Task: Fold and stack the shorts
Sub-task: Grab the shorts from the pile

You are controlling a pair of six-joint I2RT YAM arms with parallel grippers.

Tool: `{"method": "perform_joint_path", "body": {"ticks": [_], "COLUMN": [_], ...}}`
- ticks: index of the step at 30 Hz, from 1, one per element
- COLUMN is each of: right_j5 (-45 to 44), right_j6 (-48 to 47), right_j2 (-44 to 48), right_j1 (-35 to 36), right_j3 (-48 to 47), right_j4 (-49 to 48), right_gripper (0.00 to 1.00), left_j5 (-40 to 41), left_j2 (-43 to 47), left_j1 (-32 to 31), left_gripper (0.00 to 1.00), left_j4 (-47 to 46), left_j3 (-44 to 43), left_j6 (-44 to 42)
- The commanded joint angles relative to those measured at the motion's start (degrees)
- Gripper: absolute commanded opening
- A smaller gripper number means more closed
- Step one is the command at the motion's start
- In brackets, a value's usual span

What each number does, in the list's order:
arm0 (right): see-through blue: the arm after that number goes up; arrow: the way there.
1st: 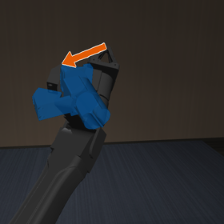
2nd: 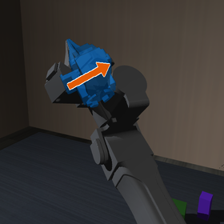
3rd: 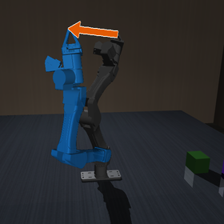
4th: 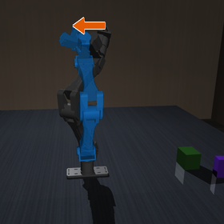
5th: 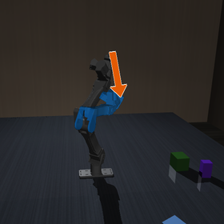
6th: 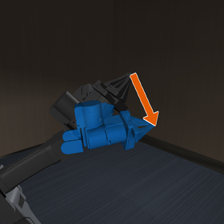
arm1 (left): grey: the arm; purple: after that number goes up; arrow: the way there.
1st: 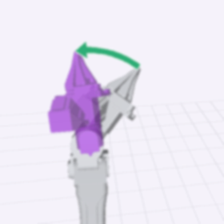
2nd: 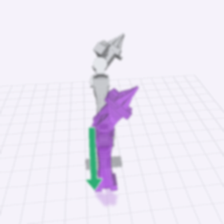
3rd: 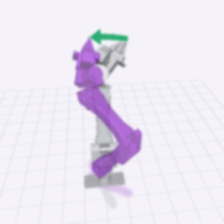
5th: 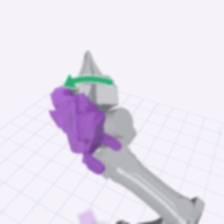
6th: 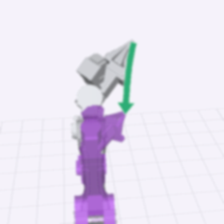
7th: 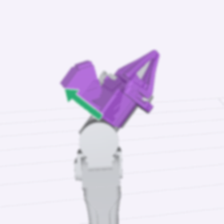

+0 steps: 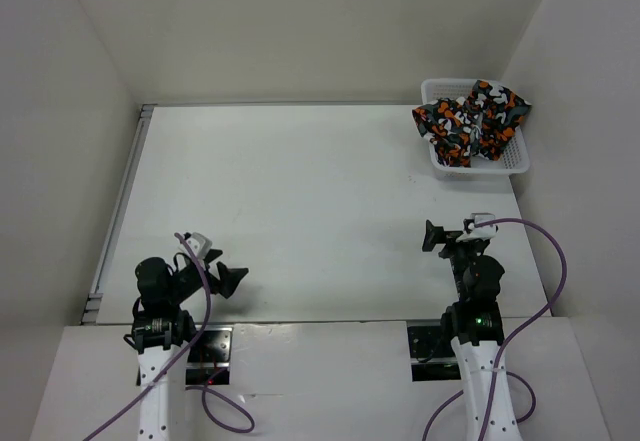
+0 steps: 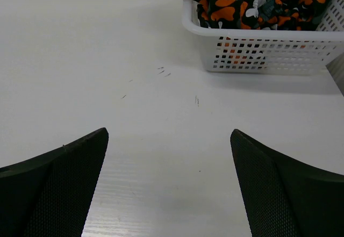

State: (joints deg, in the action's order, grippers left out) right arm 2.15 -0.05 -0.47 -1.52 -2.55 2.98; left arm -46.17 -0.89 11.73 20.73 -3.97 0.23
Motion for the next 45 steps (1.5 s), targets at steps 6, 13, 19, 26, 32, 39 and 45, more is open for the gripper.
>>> {"method": "perform_joint_path", "body": {"ticks": [6,13,19,26,32,39,45], "right_j5": [-0.4,16.9,15.0,3.8,-9.0,-4.5,-6.7], "right_j6": [-0.5,-19.6,-35.3,-21.5,-6.6,8.7,11.3], "right_j2": [0.5,0.5,-5.7,-51.5,-83.2,-100.9,-111.1], "right_j1": [0.2,0.2,0.2,3.8,5.6,-3.3,-10.0], "right_j3": [2.5,-2.3,-9.5,-54.1,-83.2,-96.2,-98.7], "right_j4": [-3.2,-11.0,-29.7,-7.5,20.3,25.8,24.7], "right_gripper": [0.99,0.99,0.99,0.99,0.99,0.99,0.99], "left_j5": [-3.6,-13.9,9.5,25.3,33.9,26.7,25.2], "left_j2": [1.1,1.1,-4.3,-67.3,-90.1,-108.7,-112.7], "left_j1": [-0.2,-0.2,-2.3,-4.2,-9.4,-10.9,-12.6], "left_gripper": [1.0,1.0,1.0,1.0,1.0,1.0,1.0], "left_j4": [1.3,-1.1,-42.1,-6.2,11.5,24.4,22.4], "left_j3": [-0.9,-1.7,-5.9,-60.8,-85.7,-103.7,-104.2], "left_j6": [-0.2,-0.2,-0.2,-0.2,-0.2,-0.2,-0.2]}}
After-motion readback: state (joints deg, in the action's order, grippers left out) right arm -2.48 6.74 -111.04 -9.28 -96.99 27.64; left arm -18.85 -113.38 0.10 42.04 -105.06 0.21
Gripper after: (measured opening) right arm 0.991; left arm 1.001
